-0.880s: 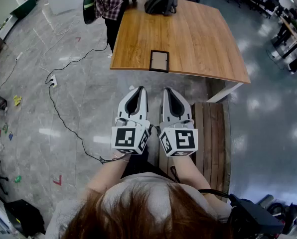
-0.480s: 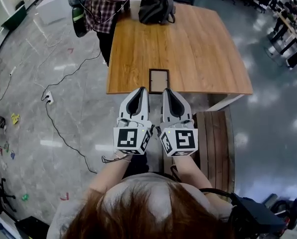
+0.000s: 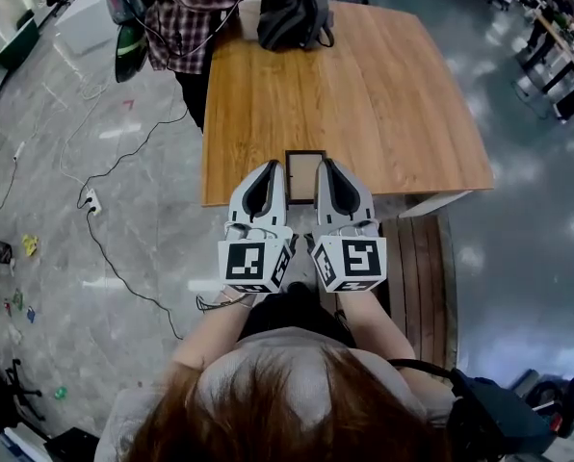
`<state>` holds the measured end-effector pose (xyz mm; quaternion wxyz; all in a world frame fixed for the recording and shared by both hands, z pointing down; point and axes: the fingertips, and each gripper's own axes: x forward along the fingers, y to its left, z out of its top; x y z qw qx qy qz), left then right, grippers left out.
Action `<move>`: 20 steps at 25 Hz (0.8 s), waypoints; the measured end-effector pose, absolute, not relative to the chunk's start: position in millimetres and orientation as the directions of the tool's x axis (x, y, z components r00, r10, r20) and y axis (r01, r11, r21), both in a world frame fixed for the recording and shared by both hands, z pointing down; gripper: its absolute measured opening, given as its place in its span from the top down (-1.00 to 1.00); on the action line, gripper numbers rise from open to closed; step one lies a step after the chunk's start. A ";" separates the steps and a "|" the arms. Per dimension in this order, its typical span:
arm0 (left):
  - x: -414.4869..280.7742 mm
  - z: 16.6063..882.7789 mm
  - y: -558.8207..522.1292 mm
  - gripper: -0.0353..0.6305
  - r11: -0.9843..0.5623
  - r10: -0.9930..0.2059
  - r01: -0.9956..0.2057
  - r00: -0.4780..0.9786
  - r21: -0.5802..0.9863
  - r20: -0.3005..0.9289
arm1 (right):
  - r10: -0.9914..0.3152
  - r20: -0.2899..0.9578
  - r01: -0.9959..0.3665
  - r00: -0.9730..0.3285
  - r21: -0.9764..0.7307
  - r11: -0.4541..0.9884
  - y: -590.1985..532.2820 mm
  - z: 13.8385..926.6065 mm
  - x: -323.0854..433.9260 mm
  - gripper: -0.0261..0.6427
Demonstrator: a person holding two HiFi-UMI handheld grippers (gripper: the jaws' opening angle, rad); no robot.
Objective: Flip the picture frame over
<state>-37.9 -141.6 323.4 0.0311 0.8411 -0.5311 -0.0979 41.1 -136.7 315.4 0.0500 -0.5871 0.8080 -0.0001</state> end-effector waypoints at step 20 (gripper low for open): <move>-55.8 341.7 -169.3 0.87 -0.330 -0.944 -0.927 0.320 0.178 -0.083 | -0.876 0.147 -0.870 -0.460 0.123 0.477 -168.0 387.1 34.0 0.52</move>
